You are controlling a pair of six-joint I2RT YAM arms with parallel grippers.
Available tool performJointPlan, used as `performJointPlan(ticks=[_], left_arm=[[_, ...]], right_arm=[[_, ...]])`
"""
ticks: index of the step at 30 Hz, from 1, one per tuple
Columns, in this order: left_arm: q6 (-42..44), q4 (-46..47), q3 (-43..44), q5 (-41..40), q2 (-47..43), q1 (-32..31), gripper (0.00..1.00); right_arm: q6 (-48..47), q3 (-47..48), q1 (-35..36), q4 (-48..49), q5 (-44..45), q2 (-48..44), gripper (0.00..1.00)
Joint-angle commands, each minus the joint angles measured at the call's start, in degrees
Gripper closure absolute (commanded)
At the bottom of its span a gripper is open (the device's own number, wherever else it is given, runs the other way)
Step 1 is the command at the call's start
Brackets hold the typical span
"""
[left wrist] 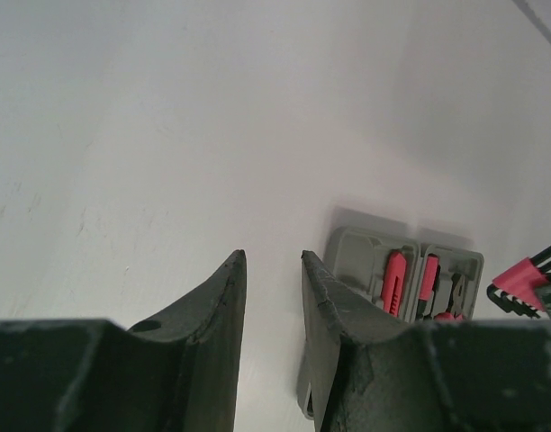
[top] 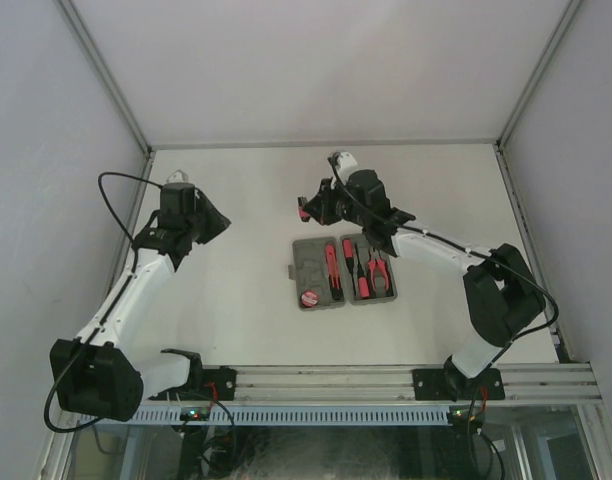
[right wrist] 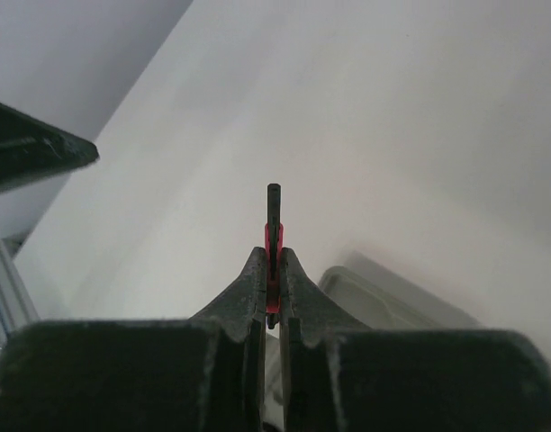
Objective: Sort the tools into containers
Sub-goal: Place the engineering item in the storage box.
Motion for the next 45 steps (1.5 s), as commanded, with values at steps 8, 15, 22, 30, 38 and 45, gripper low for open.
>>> performJointPlan(ticks=[8, 15, 22, 30, 38, 45], left_arm=[[4.0, -0.7, -2.3, 1.3, -3.8, 0.3, 0.64], [4.1, -0.7, -3.5, 1.6, -3.6, 0.3, 0.64], [4.2, -0.7, -3.7, 1.5, -3.0, 0.4, 0.64], [4.0, -0.9, -3.6, 2.2, -2.6, 0.4, 0.65], [4.9, -2.0, -2.6, 2.4, -3.2, 0.4, 0.65], [5.8, -2.9, -2.0, 3.6, -3.3, 1.0, 0.64]], right_arm=[[-33.6, -9.9, 1.5, 9.2, -5.3, -7.7, 1.0], [-53.0, -9.5, 4.2, -1.2, -1.2, -6.3, 1.0], [-49.0, -7.1, 4.5, -1.2, -1.6, -3.1, 1.0], [-15.4, -5.1, 4.5, 5.6, 7.9, -1.5, 1.0], [14.9, -7.0, 7.5, 9.3, 23.1, -0.5, 1.0], [26.7, -10.1, 10.7, 13.7, 34.9, -1.8, 1.0]])
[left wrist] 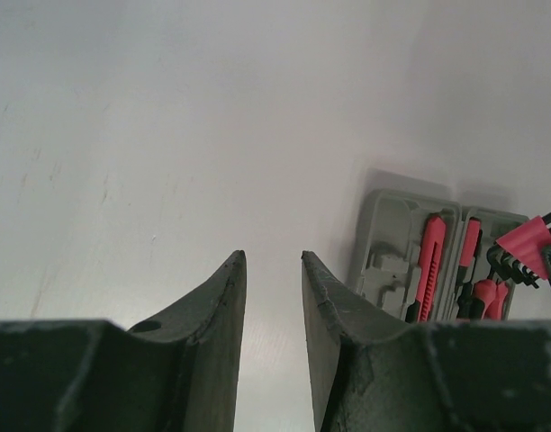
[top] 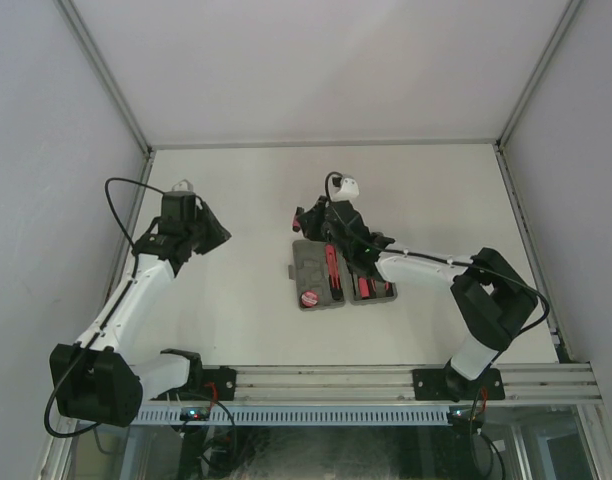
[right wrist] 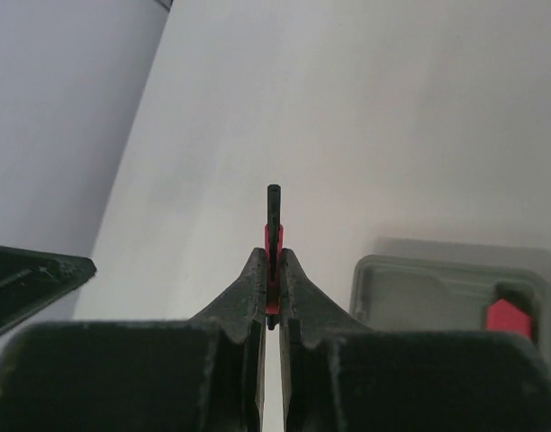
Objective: Sort the tools into containers
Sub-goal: Place the engineering item in the storage box.
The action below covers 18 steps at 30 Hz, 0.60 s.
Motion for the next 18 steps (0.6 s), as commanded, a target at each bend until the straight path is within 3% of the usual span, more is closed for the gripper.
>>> performJointPlan(ticks=[1, 8, 18], left_arm=[[1.9, -0.1, 0.9, 2.3, -1.0, 1.0, 0.64], [3.1, -1.0, 1.0, 3.3, -2.0, 1.8, 0.63], [3.2, -2.0, 0.6, 4.0, -2.5, 3.1, 0.56]], right_arm=[[14.0, -2.0, 1.3, 6.5, 10.9, -1.4, 1.0], [24.2, -3.6, 2.0, 5.9, 18.6, -0.6, 1.0], [37.7, -2.9, 2.6, 3.2, 23.0, 2.3, 1.0]])
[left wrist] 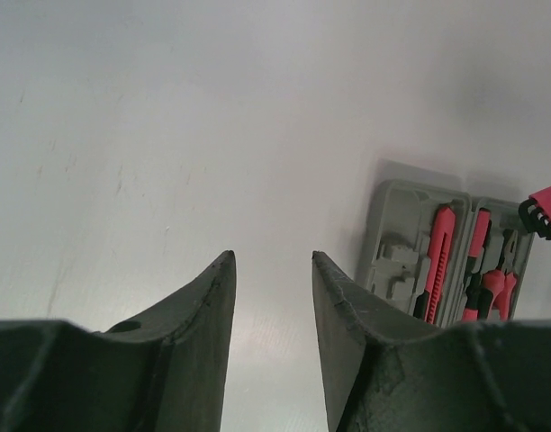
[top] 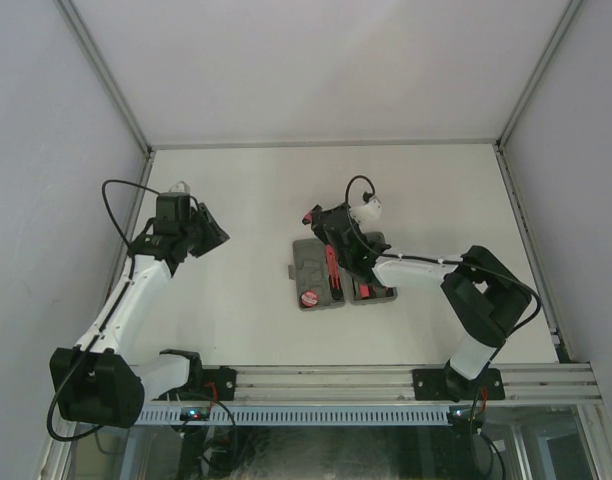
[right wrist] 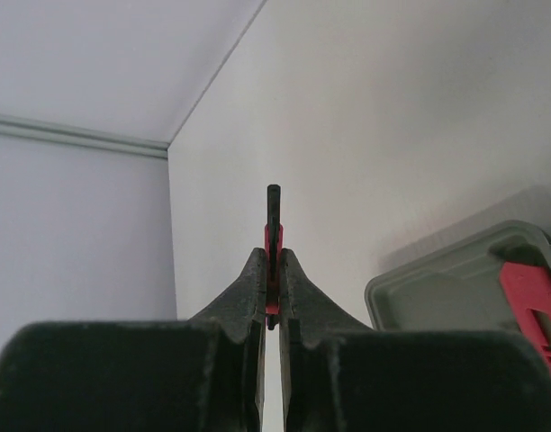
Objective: Sort the tools into containers
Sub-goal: Place the engineering item in the storage box.
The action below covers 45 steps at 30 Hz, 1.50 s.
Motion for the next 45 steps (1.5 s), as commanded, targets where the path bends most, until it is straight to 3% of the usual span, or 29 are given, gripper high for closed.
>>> performJointPlan(ticks=[1, 22, 45], left_arm=[[1.1, -0.2, 0.6, 1.3, -1.9, 1.0, 0.54], [0.4, -0.2, 0.3, 1.9, -1.9, 1.6, 0.39], [0.4, -0.2, 0.0, 2.4, -2.3, 1.6, 0.38]], right_arm=[[8.3, 1.4, 0.7, -0.4, 3.5, 1.1, 1.0], [20.5, 5.3, 3.2, -11.3, 4.2, 7.3, 0.98], [24.9, 8.5, 3.9, -16.4, 2.8, 12.2, 0.93]])
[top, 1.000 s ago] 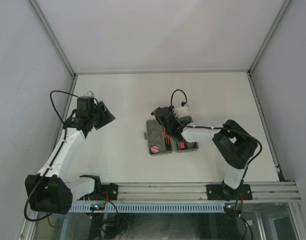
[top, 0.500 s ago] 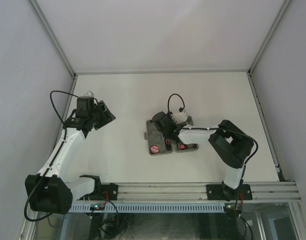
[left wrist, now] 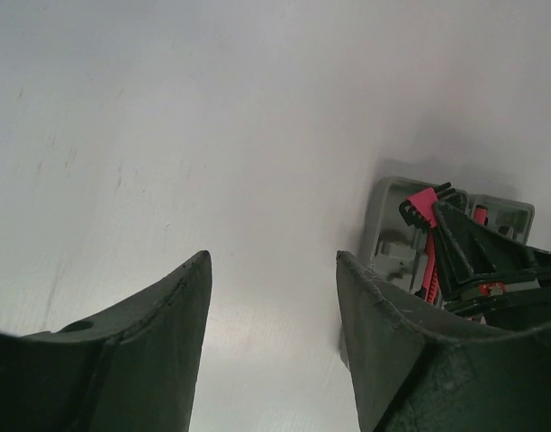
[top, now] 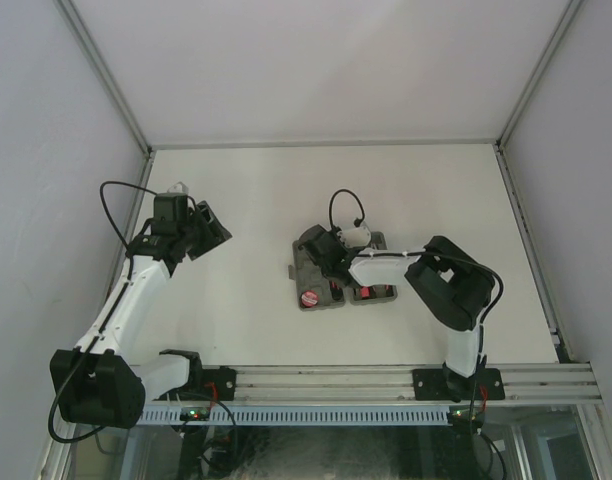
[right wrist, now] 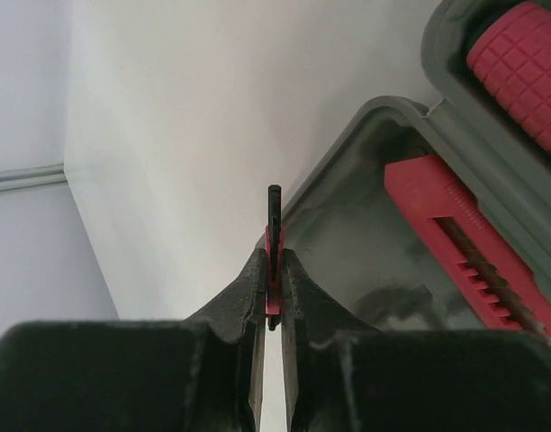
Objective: Sort the tools into containers
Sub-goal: Place the engineering item in the storage box.
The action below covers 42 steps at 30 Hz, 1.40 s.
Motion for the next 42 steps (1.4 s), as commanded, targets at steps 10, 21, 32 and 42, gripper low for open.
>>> performJointPlan(ticks=[10, 21, 32, 42], left_arm=[[0.4, 0.6, -0.1, 0.9, -2.5, 0.4, 0.38], [0.3, 0.6, -0.1, 1.2, -2.4, 0.5, 0.38], [0.3, 0.7, -0.1, 1.2, -2.3, 0.5, 0.38], [0.4, 0.7, -0.2, 1.0, -2.5, 0.5, 0.38]], right_arm=[[2.7, 4.0, 0.4, -1.6, -0.1, 2.2, 0.9], [1.7, 4.0, 0.7, -2.5, -1.7, 1.3, 0.75], [-0.7, 3.2, 1.9, -5.1, -3.6, -2.3, 0.65], [-4.1, 0.2, 1.9, -8.2, -1.9, -7.9, 0.57]])
